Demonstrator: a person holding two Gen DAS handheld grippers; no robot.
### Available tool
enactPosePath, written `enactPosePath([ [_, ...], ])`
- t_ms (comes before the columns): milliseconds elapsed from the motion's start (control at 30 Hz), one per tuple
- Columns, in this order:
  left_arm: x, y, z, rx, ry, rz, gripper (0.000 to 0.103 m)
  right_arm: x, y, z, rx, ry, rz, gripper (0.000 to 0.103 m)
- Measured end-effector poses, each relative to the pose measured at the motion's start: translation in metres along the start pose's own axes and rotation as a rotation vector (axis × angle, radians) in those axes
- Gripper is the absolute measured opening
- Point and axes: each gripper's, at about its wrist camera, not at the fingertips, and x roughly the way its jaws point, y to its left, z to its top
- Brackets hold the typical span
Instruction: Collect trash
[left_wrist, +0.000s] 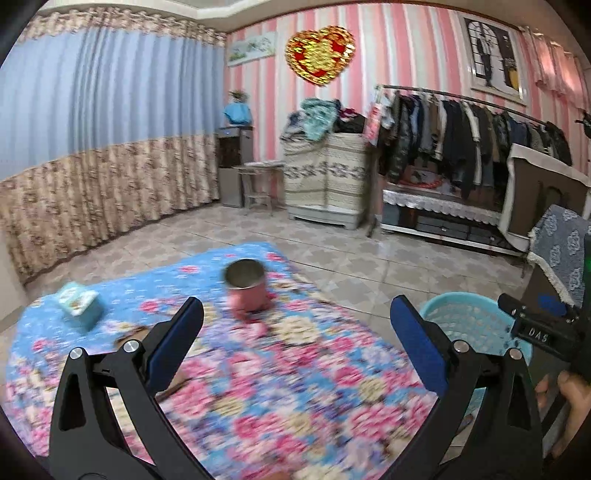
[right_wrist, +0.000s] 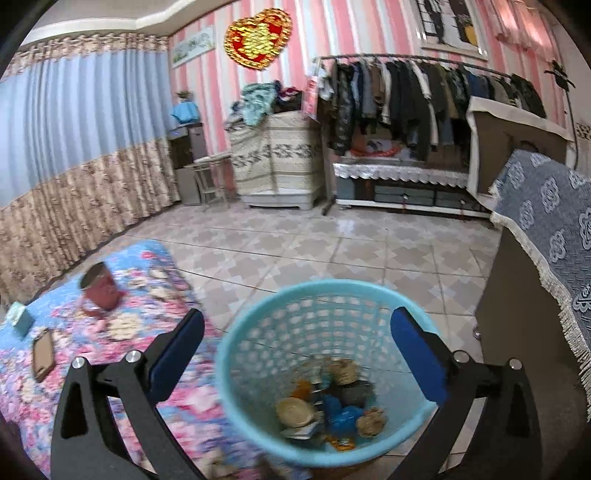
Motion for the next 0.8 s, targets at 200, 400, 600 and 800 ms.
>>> enactPosePath([
  [200, -0.049, 0.047, -0.026, -0.018, -0.005, 0.144, 0.098, -0.037, 0.064, -0.018, -0.047, -0.016, 0.164, 0.099],
  [400, -0.085, 0.090, -0.071, -0.069, 0.046, 0.256, 0.098, -0.062, 0.129, -0.056, -0.101, 0.025, 0.347, 0.099],
  [600, -0.107, 0.121, -0.103, -0.117, 0.081, 0.357, 0.098, -0.087, 0.170, -0.087, -0.163, 0.021, 0.438, 0.099],
  [800, -0.127, 0.133, -0.116, -0.174, 0.071, 0.372, 0.098, -0.122, 0.191, -0.117, -0.265, -0.054, 0.493, 0.099],
])
